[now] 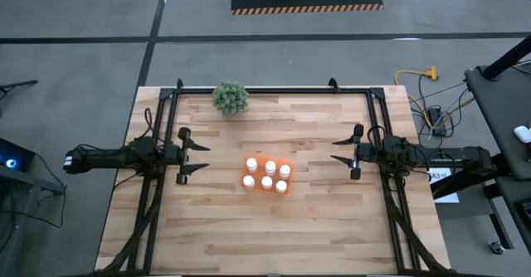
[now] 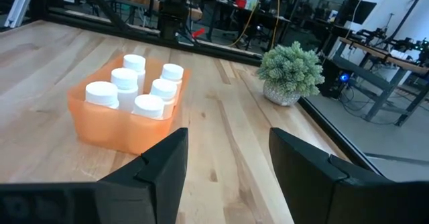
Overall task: Pick and place pill bottles into a basket
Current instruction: Return to Home Position
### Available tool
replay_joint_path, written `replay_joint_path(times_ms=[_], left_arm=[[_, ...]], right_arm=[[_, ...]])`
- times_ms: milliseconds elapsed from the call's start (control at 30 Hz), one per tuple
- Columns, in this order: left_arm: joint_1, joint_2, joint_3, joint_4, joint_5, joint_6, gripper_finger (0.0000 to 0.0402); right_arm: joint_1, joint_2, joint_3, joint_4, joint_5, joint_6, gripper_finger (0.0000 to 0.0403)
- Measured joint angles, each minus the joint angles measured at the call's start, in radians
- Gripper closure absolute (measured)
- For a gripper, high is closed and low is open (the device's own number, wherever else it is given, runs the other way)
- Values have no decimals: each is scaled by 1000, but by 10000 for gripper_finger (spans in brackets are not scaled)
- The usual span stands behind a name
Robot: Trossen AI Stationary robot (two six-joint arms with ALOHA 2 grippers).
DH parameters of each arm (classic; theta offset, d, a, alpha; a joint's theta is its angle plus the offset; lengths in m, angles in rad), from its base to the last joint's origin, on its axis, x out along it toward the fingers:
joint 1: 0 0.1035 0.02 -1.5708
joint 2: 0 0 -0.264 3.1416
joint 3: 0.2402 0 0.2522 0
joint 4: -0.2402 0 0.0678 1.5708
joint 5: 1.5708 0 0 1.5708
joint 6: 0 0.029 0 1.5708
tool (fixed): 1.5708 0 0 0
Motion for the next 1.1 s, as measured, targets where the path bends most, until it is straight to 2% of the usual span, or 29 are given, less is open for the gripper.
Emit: replay_joint_path(times_ms=[1100], left_arm=[[0,125,-3,-1,0,0,185]], right_arm=[[0,0,0,0,0,0,204]])
